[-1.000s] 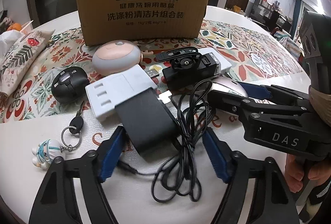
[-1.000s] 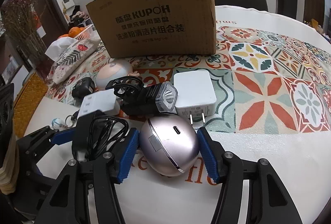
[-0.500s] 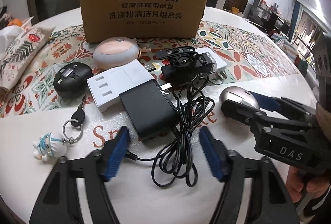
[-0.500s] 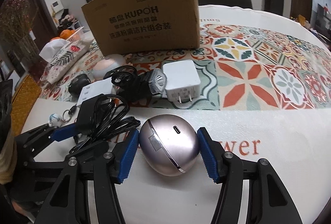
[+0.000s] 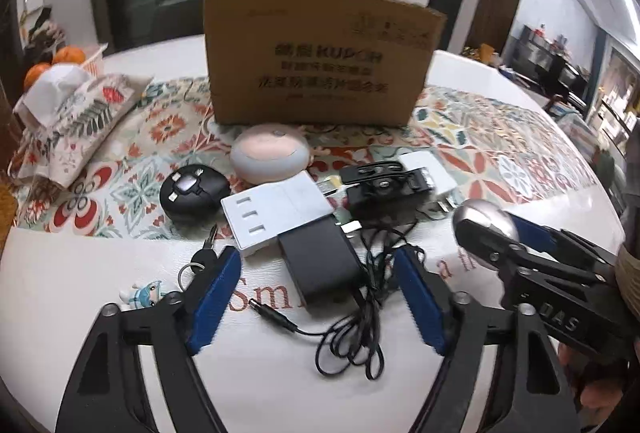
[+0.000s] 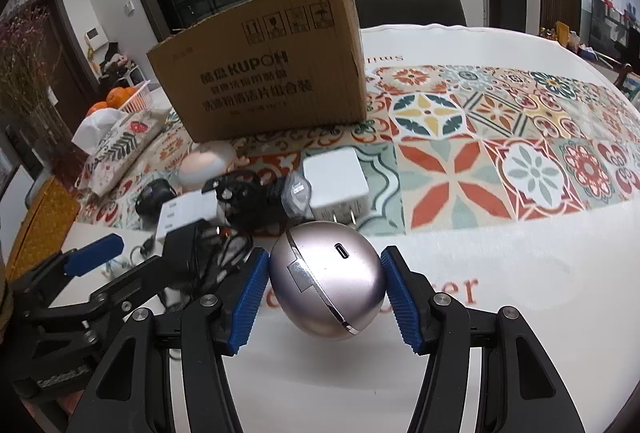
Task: Organize rigid objects
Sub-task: 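Grasp the black power adapter with the left tool while the right tool holds the mouse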
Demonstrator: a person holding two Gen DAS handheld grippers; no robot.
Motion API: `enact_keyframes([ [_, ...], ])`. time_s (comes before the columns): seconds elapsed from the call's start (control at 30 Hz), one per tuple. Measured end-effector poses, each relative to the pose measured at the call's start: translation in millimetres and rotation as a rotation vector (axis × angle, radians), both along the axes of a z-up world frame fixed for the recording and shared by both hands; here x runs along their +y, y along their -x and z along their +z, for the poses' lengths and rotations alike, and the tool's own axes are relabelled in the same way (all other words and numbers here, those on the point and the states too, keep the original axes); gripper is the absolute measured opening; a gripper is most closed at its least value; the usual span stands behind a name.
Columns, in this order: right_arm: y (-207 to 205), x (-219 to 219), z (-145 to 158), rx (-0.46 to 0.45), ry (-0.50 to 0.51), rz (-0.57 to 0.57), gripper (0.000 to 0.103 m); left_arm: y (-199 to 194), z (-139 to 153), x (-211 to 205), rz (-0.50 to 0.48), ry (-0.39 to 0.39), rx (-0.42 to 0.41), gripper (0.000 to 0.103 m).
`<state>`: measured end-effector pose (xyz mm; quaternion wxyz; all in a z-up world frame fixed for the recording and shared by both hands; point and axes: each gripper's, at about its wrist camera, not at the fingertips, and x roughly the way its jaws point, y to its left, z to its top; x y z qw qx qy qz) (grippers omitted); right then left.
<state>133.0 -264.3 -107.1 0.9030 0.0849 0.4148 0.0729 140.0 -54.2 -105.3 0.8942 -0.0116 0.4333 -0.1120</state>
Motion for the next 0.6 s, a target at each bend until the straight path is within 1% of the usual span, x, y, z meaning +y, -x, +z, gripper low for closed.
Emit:
enact_keyframes([
  [0.03, -3, 1, 1, -0.005, 0.002, 0.001, 0.059, -3, -2, 2, 0.009, 0.004, 0.012, 0.066],
  [0.1, -7, 3, 2, -0.01, 0.016, -0.001, 0.059, -11, -9, 3, 0.027, 0.019, 0.052, 0.062],
  [0.17, -9, 6, 1, -0.011, 0.03, 0.004, 0.059, -16, -14, 2, 0.026, 0.04, 0.081, 0.061],
  [0.2, -10, 6, 0, -0.01, 0.03, 0.006, 0.059, -17, -16, 3, 0.026, 0.048, 0.094, 0.057],
  [0.3, -12, 5, -2, 0.0, 0.021, 0.007, 0.059, -20, -20, -1, 0.031, 0.042, 0.104, 0.056],
  [0.4, -13, 3, -6, 0.01, 0.019, 0.0, 0.059, -23, -23, -5, 0.029, 0.044, 0.127, 0.05],
  [0.6, -16, 0, -13, 0.036, -0.007, -0.002, 0.059, -28, -27, -8, 0.062, 0.043, 0.153, 0.05],
])
